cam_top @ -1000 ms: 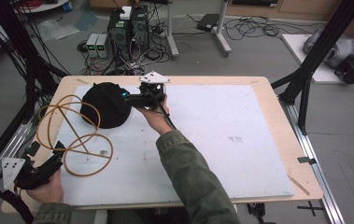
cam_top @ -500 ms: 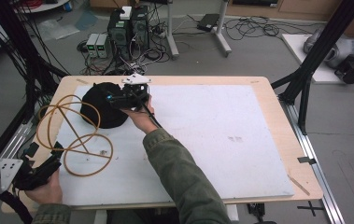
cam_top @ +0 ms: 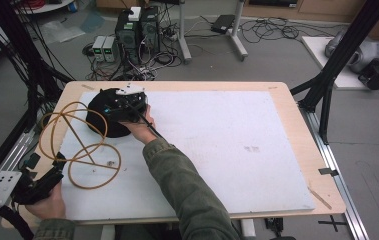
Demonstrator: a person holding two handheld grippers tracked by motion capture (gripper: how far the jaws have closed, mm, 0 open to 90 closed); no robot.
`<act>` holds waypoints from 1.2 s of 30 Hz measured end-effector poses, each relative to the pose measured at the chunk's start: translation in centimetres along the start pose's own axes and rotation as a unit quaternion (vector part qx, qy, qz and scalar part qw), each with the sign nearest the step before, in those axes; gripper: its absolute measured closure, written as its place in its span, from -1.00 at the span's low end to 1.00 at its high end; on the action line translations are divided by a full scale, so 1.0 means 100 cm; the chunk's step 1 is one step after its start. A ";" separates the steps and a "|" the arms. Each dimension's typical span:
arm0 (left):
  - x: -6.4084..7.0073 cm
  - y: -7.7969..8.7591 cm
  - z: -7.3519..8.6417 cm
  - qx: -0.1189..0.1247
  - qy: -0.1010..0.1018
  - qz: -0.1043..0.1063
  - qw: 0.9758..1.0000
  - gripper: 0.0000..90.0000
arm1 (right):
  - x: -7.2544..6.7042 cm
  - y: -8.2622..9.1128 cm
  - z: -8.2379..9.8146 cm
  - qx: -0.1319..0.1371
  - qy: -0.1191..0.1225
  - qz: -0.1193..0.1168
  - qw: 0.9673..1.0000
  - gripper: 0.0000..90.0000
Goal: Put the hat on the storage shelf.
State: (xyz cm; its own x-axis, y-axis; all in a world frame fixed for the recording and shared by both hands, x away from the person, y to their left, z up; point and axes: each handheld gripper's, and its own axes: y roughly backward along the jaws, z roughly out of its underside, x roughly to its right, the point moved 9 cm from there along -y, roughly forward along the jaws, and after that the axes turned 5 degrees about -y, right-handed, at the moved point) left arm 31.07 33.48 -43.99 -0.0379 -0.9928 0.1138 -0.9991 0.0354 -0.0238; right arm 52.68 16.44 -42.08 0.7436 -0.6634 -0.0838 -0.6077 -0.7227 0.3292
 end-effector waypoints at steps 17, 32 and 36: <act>0.005 -0.006 0.001 -0.002 0.006 0.010 1.000 -0.55 | 0.005 -0.020 0.027 -0.043 0.019 0.006 0.999 -0.47; 0.003 -0.004 0.000 0.001 0.007 0.007 1.000 -0.55 | -0.009 -0.019 0.028 -0.058 0.066 -0.004 0.996 0.93; 0.003 -0.005 0.001 -0.001 0.008 0.007 1.000 -0.55 | -0.011 -0.018 0.030 -0.063 0.068 0.026 0.995 0.93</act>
State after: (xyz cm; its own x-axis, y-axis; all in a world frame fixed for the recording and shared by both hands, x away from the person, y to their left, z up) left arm 31.55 33.16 -44.03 -0.0527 -0.9903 0.1287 -0.9984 0.0500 -0.0245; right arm 52.10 17.92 -45.35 0.7480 -0.6608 0.0618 -0.6132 -0.6526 0.4452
